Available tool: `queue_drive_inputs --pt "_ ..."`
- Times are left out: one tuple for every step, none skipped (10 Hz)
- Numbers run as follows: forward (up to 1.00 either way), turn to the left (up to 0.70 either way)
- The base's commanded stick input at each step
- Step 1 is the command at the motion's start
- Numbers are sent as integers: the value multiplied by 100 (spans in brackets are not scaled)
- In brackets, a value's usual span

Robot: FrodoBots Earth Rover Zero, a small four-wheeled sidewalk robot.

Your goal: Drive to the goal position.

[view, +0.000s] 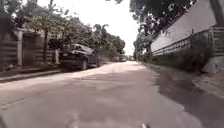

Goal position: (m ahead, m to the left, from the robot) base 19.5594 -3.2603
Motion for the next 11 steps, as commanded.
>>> queue_drive_inputs --pt "70 -13" --pt "70 -30" --pt "70 -35" --pt "70 -35" --pt "70 -35" --pt "70 -35" --pt "70 -35" --pt "70 -6" --pt "70 0" --pt "70 0" --pt "70 0"
